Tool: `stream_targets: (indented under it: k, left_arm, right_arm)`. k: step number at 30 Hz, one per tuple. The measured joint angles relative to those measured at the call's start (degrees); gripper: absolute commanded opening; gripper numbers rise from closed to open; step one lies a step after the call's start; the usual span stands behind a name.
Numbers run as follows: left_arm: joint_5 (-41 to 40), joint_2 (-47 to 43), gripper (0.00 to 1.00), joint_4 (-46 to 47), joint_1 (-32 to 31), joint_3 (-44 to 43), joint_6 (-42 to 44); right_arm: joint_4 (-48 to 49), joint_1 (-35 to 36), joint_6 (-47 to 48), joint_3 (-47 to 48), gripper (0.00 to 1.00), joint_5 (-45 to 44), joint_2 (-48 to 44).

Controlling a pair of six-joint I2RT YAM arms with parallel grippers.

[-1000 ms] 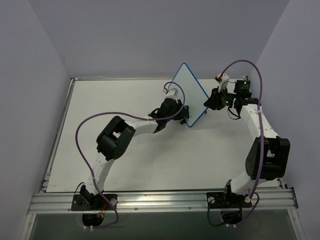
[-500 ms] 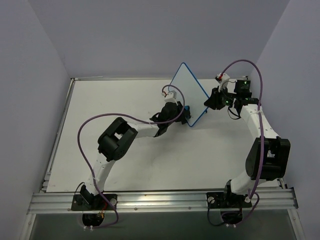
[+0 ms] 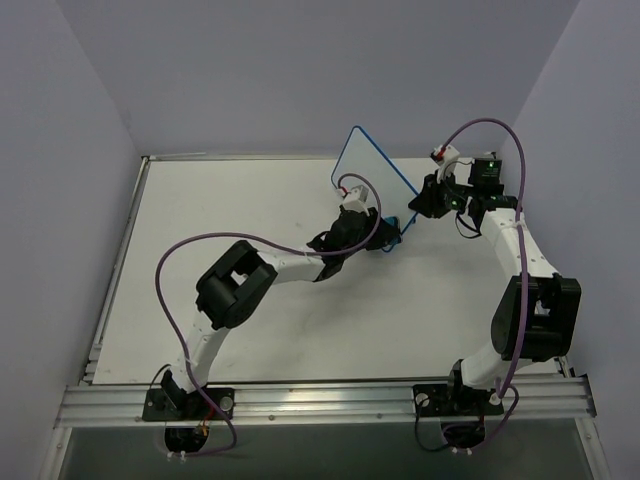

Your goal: Erase the whiteboard

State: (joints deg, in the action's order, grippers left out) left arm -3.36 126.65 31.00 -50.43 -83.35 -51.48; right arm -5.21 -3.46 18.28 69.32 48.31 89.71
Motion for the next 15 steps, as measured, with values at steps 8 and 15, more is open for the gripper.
stream_targets:
  k: [8,15]
  left_arm:
    - [3.67,-3.13,0.02,1.84,0.13,-0.02,1.03]
    - [4.66,-3.32,0.02,-0.42,7.39,-3.04,1.99]
  right_arm:
    - [0.04,0.74,-0.07,0.00,0.00,2.05,0.00]
    - [0.35,1.25,-0.02,0.00,0.00,2.51,0.00]
